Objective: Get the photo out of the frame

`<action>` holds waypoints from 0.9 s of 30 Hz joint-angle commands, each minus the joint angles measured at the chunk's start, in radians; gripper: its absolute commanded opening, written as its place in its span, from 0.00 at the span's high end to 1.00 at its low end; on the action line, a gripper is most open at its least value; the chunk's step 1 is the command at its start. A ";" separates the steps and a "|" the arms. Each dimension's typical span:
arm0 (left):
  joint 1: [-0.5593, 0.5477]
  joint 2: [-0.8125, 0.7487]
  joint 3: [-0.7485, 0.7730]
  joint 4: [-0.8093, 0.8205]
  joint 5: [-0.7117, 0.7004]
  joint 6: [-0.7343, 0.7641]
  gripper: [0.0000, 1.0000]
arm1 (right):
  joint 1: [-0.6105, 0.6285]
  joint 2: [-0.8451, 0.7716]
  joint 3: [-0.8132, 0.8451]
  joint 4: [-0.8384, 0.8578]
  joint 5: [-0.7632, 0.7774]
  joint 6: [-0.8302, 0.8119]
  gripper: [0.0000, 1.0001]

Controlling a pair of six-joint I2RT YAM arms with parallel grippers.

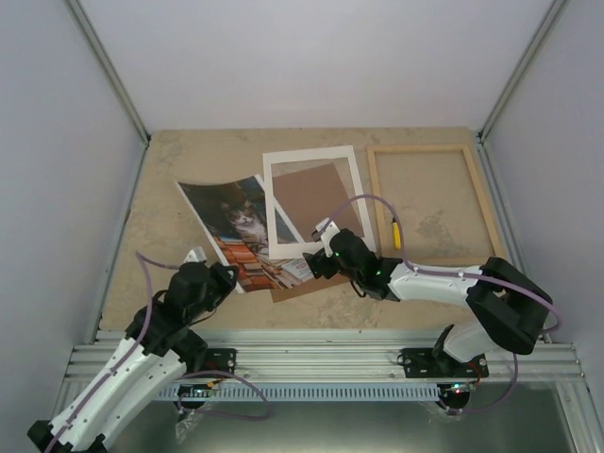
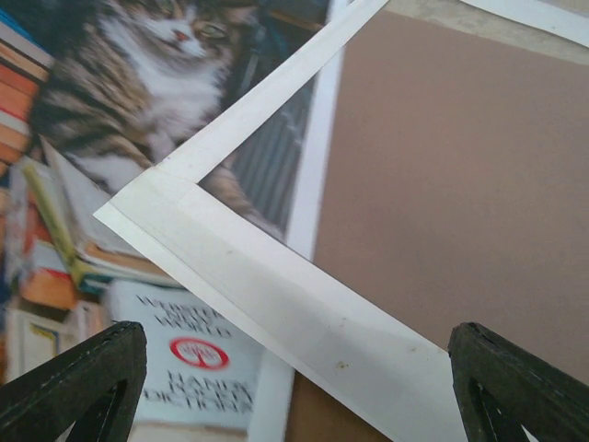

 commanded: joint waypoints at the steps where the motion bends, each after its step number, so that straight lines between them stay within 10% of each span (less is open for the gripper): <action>1: -0.004 -0.034 0.112 -0.164 -0.065 0.023 1.00 | -0.003 -0.033 -0.021 0.005 0.019 0.013 0.10; 14: -0.004 0.020 0.519 -0.354 -0.286 0.151 1.00 | -0.003 -0.058 -0.031 0.007 0.021 0.017 0.10; 27: -0.003 0.295 0.652 -0.060 -0.249 0.327 1.00 | -0.003 -0.217 -0.082 -0.024 0.148 0.038 0.09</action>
